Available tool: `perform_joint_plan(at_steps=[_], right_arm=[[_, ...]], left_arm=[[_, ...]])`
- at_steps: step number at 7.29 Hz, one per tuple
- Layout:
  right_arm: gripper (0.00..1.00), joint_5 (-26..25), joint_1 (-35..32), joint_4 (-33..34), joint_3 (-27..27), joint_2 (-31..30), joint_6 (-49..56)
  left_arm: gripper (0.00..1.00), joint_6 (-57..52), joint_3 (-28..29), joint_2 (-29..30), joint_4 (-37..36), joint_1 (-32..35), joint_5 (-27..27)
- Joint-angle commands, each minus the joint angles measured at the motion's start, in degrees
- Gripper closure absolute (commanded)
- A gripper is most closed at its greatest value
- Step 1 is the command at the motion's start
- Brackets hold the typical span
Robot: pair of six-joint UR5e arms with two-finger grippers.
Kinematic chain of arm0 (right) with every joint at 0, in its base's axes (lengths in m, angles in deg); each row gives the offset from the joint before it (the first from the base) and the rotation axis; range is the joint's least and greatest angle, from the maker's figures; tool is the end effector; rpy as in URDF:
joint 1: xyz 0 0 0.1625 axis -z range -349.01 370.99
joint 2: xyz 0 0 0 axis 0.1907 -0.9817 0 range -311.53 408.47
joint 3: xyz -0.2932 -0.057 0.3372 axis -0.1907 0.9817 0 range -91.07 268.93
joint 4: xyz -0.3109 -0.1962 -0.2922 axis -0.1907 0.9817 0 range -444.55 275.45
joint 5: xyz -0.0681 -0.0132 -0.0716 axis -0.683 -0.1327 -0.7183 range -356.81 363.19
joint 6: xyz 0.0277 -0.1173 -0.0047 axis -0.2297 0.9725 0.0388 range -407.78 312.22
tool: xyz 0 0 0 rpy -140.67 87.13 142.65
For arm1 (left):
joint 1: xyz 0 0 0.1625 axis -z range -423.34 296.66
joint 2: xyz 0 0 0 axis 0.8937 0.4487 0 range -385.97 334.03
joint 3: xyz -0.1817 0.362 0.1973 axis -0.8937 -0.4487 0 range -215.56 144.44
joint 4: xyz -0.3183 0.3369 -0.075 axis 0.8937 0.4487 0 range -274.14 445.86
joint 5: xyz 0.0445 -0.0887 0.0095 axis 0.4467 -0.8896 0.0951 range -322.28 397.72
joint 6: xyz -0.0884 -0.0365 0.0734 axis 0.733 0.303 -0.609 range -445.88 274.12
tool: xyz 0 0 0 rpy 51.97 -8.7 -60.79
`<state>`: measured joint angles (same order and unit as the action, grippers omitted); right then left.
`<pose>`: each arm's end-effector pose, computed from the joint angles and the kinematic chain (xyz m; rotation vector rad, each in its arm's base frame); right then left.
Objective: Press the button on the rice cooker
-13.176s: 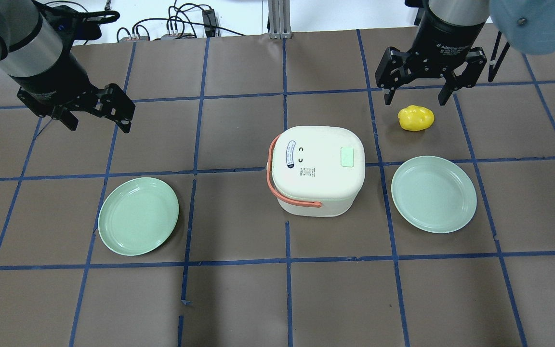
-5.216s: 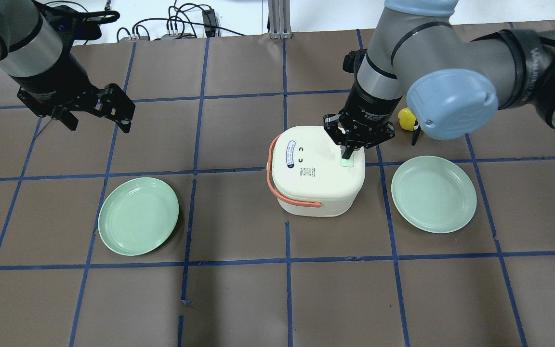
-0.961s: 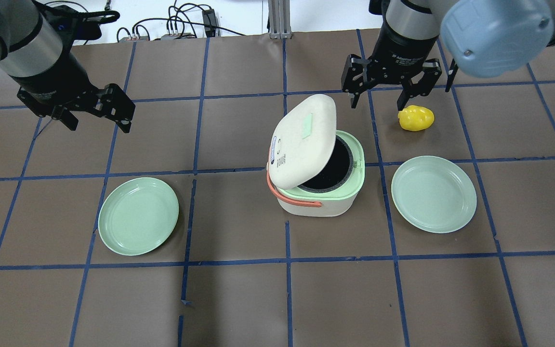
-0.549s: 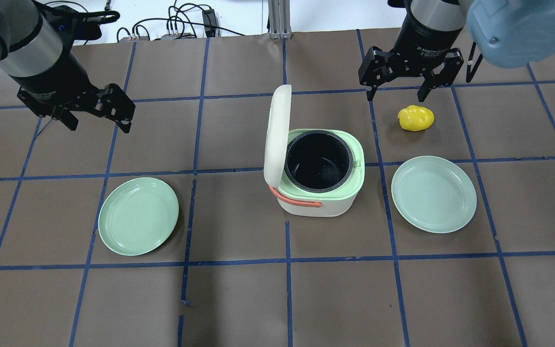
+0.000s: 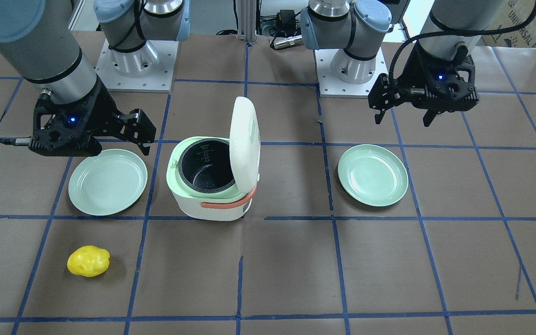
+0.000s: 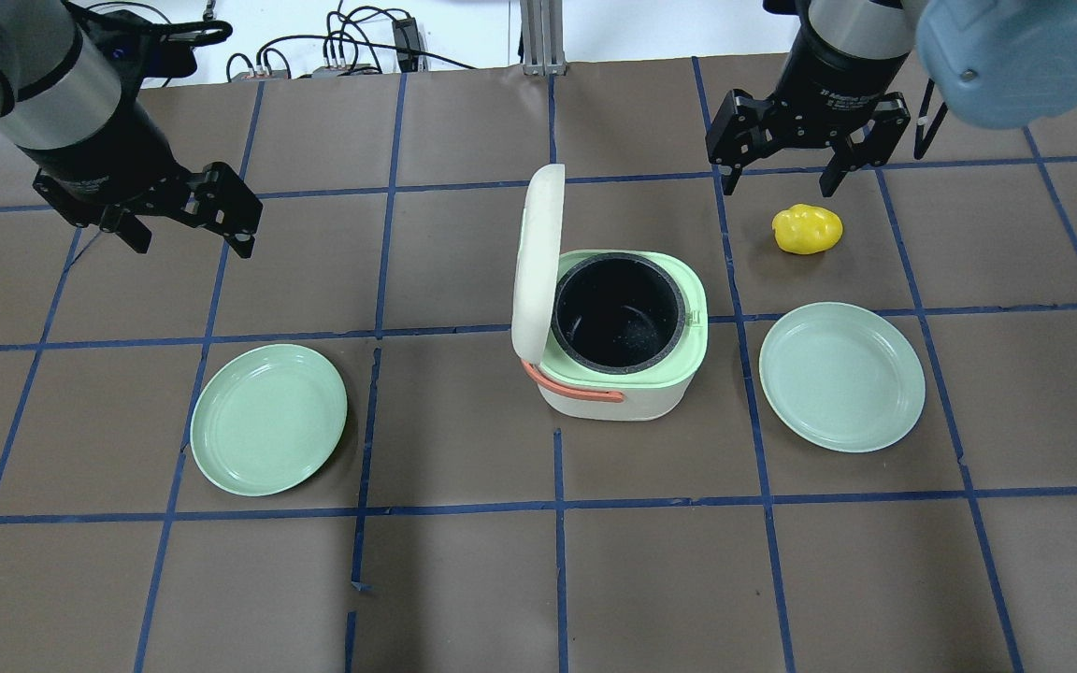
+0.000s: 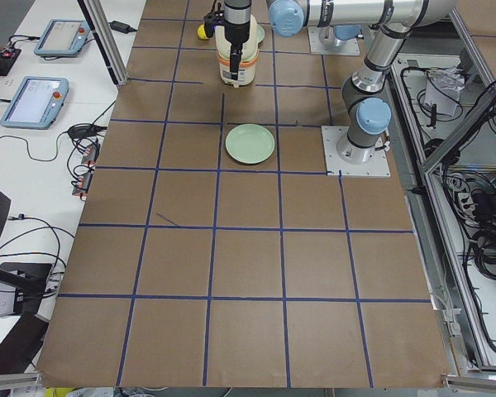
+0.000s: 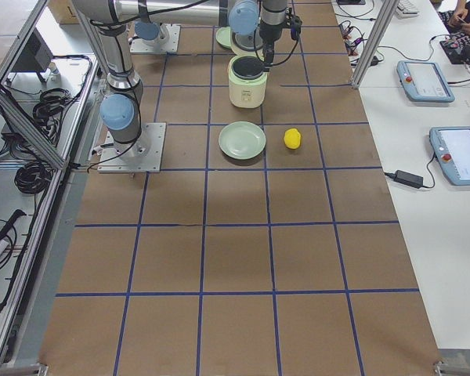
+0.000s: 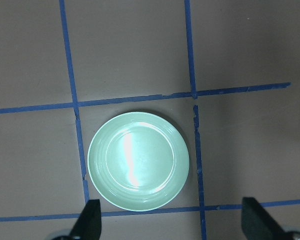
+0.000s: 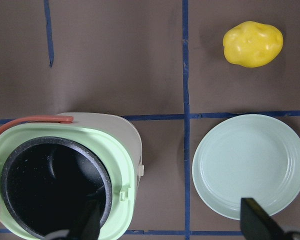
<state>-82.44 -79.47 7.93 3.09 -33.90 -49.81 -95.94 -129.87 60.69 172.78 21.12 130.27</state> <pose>0.1474 -0.6058 0.4598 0.0430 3.0653 0.0289 -0.0763 -0.5378 0.4880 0.1204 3.0898 -0.0474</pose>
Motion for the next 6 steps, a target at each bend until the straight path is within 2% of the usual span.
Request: perform_joint_plan(at_steps=[1,3,6], right_arm=[[0.00,0.03,0.46,-0.10,-0.03,-0.07,0.01],[0.00,-3.99,0.82,-0.10,-0.47,-0.24,0.01],[0.00,-4.02,0.11,-0.81,-1.70,-2.17,-1.13]], left_arm=[[0.00,0.04,0.00,0.00,0.00,0.00,0.00],[0.00,0.04,0.00,0.00,0.00,0.00,0.00],[0.00,0.04,0.00,0.00,0.00,0.00,0.00]])
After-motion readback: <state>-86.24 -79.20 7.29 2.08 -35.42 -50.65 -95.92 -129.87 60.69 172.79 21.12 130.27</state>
